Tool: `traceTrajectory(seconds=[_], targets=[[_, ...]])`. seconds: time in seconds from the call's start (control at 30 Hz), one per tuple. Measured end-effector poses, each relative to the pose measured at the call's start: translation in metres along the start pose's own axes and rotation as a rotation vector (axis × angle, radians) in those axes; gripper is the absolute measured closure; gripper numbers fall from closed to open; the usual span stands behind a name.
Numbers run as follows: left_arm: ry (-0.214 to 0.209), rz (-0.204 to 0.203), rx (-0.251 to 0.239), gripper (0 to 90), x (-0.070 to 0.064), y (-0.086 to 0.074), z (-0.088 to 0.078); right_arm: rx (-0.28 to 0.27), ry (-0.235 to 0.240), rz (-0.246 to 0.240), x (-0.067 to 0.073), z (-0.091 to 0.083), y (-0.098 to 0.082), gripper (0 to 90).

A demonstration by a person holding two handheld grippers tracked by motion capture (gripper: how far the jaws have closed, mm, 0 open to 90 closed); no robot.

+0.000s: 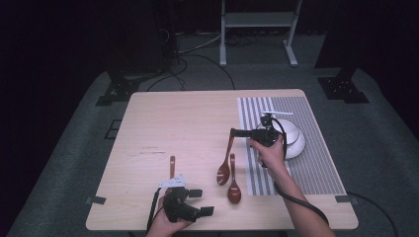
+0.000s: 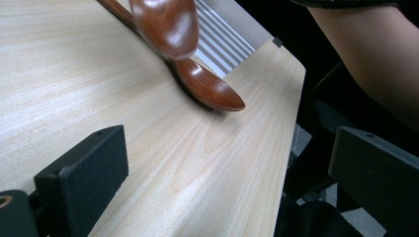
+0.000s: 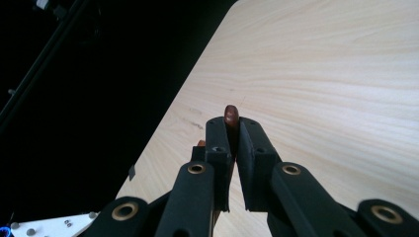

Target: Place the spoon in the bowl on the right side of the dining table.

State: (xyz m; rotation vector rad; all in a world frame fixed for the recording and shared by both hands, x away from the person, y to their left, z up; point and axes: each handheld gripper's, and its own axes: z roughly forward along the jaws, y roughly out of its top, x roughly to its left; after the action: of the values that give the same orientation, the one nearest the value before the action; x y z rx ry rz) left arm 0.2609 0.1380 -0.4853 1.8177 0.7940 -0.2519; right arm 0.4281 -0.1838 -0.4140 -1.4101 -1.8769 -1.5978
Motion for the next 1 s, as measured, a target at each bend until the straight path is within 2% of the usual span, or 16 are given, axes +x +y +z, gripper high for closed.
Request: traceTrajectory(seconds=[0.5, 1.0], targets=[[0.009, 0.002, 0.000, 0.5, 0.000, -0.001, 0.000, -0.092, -0.074, 0.012, -0.007, -0.037, 0.012, 83.6], [0.013, 0.003, -0.002, 0.5, 0.001, -0.001, -0.001, -0.166, -0.121, 0.044, -0.017, -0.066, 0.021, 83.6]])
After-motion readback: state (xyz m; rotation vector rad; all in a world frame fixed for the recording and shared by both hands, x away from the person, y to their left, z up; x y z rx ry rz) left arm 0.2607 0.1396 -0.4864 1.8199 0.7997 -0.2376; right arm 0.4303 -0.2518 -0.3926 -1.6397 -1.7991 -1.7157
